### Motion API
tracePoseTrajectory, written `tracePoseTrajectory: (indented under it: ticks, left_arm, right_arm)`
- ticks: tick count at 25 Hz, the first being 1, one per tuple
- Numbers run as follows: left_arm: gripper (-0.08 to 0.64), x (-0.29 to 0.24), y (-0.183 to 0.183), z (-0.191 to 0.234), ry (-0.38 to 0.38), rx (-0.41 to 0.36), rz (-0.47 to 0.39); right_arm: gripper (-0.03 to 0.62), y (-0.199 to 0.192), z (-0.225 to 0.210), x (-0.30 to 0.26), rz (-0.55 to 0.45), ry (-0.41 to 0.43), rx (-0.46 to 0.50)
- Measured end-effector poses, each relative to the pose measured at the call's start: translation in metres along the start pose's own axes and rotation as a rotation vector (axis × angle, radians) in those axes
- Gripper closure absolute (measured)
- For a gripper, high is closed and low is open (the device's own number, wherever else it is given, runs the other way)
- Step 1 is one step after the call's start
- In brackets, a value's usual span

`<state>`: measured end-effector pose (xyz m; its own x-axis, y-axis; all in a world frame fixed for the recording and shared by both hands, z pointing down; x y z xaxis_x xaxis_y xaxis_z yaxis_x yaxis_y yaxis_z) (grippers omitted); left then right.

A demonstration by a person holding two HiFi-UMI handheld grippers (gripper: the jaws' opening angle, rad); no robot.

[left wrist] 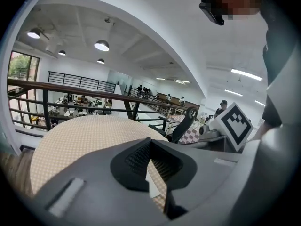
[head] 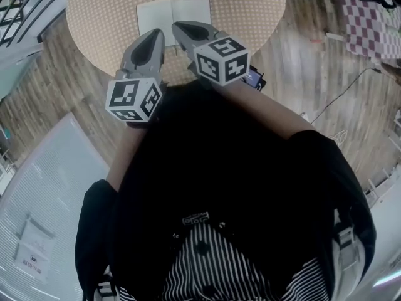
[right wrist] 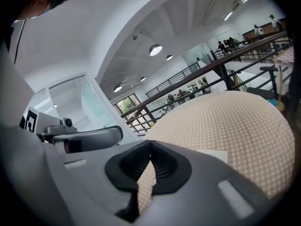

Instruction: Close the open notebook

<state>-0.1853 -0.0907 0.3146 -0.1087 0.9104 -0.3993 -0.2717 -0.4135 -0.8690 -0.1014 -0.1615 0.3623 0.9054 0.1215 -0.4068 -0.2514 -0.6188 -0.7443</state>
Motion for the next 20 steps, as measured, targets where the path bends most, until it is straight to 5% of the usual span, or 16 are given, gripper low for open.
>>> tracePoseTrajectory:
  ticks: [6,20]
  left_arm:
    - [0.557,-0.006,-0.021,0.022,-0.005,0.098,0.042]
    - [0.557,-0.068,-0.012,0.026,-0.148,0.074,0.109]
  right_arm:
    - [0.591,-0.005,-0.026,-0.017,-0.004,-0.057,-0.034]
    - [0.591,-0.003,-0.056,-0.012,-0.03,-0.165,-0.073]
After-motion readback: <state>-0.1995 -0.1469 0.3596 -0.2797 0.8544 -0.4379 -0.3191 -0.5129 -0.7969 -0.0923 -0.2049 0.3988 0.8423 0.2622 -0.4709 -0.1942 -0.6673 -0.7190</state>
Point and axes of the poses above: the fingertips, and each gripper's own axes: x backward along the fingers, z to its left, y out of its top, the point moved 6 cm from there along x, backward along the fingers, and after that the axes turned 2 degrees about x, right-handed, at the moved point
